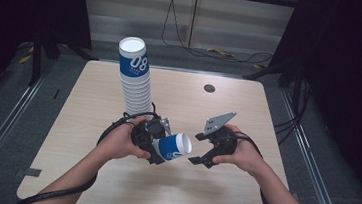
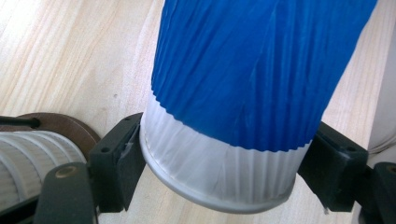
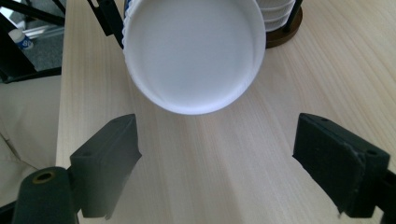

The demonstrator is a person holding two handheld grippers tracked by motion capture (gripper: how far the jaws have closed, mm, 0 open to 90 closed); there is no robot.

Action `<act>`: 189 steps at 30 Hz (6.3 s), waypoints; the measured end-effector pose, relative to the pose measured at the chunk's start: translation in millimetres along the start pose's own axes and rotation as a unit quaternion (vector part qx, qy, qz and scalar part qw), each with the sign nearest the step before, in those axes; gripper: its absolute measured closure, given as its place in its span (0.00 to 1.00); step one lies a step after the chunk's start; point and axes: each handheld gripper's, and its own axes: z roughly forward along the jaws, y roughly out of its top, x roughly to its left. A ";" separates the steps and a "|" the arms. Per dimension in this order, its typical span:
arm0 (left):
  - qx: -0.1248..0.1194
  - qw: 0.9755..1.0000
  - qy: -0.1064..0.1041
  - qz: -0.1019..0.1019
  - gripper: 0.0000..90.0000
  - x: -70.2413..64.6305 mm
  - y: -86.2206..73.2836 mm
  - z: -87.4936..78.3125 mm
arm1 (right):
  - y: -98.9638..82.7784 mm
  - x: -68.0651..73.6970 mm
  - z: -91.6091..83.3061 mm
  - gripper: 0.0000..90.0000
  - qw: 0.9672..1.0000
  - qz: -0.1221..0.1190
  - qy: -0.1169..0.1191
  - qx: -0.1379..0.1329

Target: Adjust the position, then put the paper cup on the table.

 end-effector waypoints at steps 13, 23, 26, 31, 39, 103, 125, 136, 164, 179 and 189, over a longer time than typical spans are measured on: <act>0.012 1.000 -0.003 0.020 0.25 -2.1 8.8 1.6 | 7.2 1.5 2.0 0.15 0.999 -0.001 0.010 0.030; 0.021 1.000 -0.005 0.012 0.25 -4.8 12.9 3.7 | 14.0 1.4 4.1 0.16 0.998 -0.005 0.019 0.054; 0.024 1.000 -0.003 0.011 0.25 -4.8 13.6 4.9 | 15.9 1.4 4.6 0.17 0.998 -0.006 0.021 0.053; 0.031 0.999 -0.005 0.013 0.25 -5.6 15.1 6.2 | 18.3 2.2 5.2 0.19 0.998 -0.004 0.025 0.061; 0.041 0.999 -0.003 0.014 0.25 -6.5 19.8 7.0 | 20.6 1.8 4.7 0.21 0.997 -0.010 0.026 0.070; 0.008 0.998 0.011 0.055 0.23 -11.6 22.2 9.1 | 23.0 11.2 14.7 0.31 0.997 -0.043 0.026 0.059; -0.098 0.995 -0.019 -0.011 0.22 6.4 -10.7 -9.9 | 0.4 -0.3 1.0 0.30 1.000 -0.008 -0.003 0.019; -0.127 0.991 -0.023 -0.034 0.21 4.6 -18.0 -8.8 | 1.3 0.3 3.2 0.30 1.000 -0.007 0.003 -0.001; -0.184 0.981 -0.038 -0.043 0.20 7.1 -16.0 -6.5 | -3.5 2.1 -1.8 0.30 1.000 0.003 0.002 -0.027; -0.205 0.976 -0.046 -0.054 0.18 6.4 -18.6 -0.6 | -3.2 3.0 -0.5 0.30 1.000 0.004 0.005 -0.029; -0.209 0.975 -0.043 -0.056 0.18 6.9 -17.0 2.8 | -1.6 3.4 1.3 0.30 0.999 0.006 0.011 -0.036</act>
